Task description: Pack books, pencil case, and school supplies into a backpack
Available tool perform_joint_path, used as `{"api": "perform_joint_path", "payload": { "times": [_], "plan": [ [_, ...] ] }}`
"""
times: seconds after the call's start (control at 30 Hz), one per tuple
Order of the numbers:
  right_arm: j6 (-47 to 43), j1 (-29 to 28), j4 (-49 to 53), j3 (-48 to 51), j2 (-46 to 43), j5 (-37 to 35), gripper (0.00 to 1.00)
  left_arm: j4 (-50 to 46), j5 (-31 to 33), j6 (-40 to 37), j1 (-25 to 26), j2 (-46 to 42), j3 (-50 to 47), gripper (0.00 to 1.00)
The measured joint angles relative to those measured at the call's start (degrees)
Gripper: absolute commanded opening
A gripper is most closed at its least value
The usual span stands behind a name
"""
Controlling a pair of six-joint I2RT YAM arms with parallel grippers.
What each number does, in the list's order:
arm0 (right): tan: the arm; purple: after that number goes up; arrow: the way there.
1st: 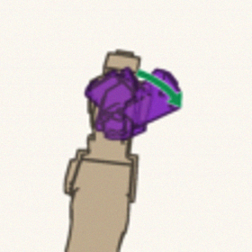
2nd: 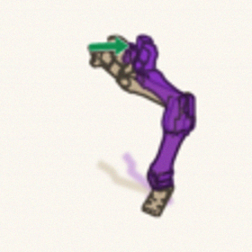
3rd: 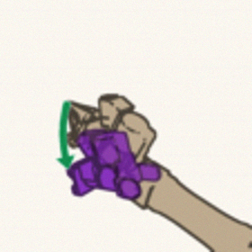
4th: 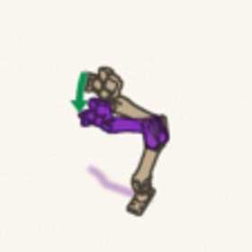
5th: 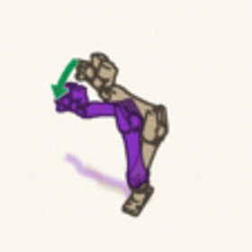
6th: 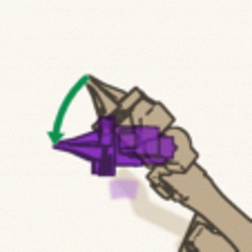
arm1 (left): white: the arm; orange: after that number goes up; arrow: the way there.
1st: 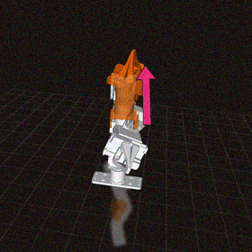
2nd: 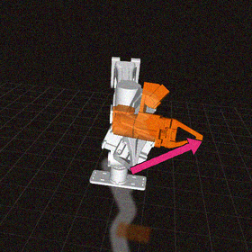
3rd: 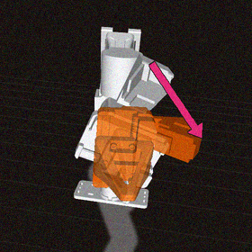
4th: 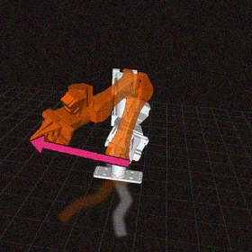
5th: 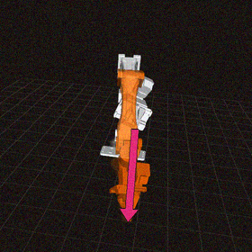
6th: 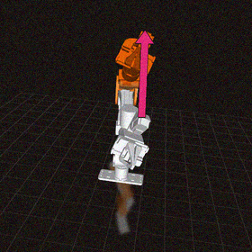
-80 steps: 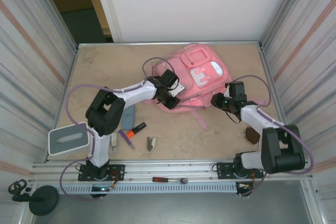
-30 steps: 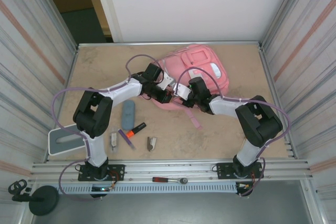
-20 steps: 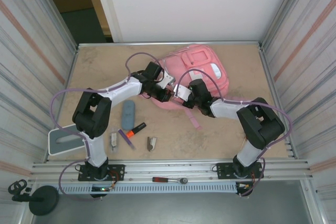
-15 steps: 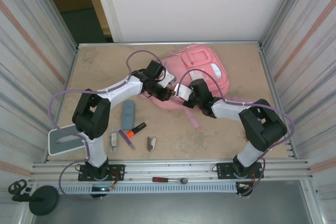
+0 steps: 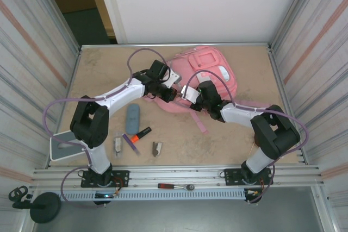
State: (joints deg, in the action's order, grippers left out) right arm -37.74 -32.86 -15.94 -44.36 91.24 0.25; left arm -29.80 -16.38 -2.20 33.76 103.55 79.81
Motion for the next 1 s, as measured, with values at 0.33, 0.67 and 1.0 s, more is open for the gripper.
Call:
{"api": "perform_joint_path", "payload": {
  "times": [0.33,0.67,1.0],
  "plan": [
    [5.40,-0.13,3.72,-0.87,-0.31,0.00,0.00,0.68,-1.64,2.05,0.87,2.12,-0.09,0.00],
    [7.56,-0.68,7.52,-0.85,-0.17,-0.66,0.00,5.73,-1.97,4.15,2.49,5.95,-1.95,0.13],
    [7.74,-0.90,7.91,-0.85,-0.09,-0.96,0.00,6.14,-1.49,4.39,3.02,8.52,-1.95,0.23]
  ]
}}
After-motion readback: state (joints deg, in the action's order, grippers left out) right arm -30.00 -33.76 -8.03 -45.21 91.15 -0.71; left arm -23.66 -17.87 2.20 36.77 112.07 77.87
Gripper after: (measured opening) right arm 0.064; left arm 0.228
